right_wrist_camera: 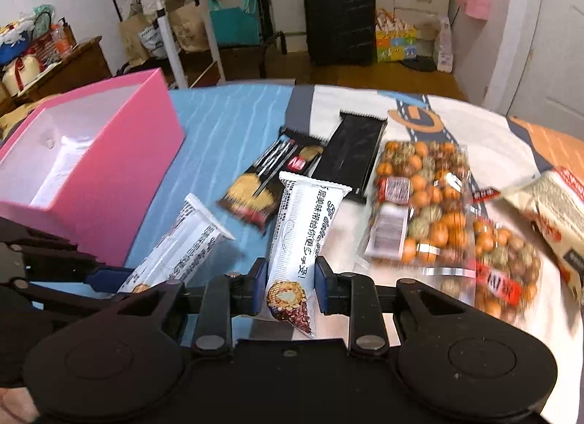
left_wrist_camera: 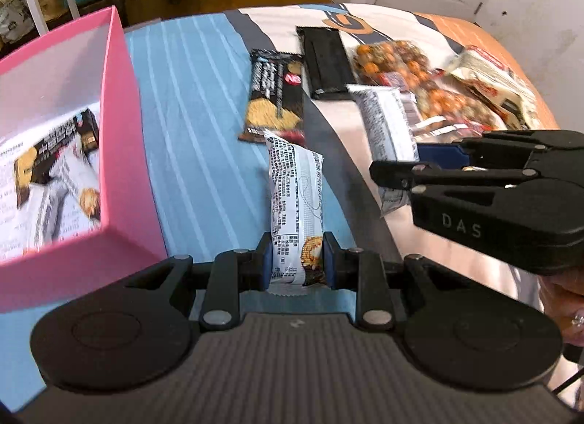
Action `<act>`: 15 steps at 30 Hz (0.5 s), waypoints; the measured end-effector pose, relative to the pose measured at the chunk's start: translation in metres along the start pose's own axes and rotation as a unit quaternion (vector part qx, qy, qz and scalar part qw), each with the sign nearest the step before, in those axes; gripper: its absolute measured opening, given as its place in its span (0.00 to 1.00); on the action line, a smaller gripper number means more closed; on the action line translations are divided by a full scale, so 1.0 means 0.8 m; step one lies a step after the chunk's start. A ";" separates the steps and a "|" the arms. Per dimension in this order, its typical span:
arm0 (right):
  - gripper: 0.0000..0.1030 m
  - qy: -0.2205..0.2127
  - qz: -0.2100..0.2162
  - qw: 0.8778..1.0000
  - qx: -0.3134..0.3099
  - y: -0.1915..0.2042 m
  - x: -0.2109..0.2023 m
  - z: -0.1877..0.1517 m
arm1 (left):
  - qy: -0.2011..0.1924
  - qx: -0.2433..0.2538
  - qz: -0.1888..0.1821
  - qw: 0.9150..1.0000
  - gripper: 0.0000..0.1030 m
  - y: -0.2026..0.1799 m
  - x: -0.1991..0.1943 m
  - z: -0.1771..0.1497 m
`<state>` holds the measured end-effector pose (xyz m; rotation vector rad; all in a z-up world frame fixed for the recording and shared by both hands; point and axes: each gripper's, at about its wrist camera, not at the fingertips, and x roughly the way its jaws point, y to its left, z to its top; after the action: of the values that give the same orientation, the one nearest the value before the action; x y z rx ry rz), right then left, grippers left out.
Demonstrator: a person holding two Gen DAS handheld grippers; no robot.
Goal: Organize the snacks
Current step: 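Carry both white wafer bars into the pink box and release them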
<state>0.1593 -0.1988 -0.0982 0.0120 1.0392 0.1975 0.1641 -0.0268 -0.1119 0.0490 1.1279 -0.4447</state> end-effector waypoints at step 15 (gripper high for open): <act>0.30 0.078 0.097 0.991 -0.042 0.048 -0.084 -0.017 | 0.003 -0.036 0.009 0.999 0.25 0.047 -0.111 -0.054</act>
<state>0.1082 -0.1735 -0.0435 0.0208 1.1854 0.4242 0.1100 0.0471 -0.0597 -0.0014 1.1469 -0.3876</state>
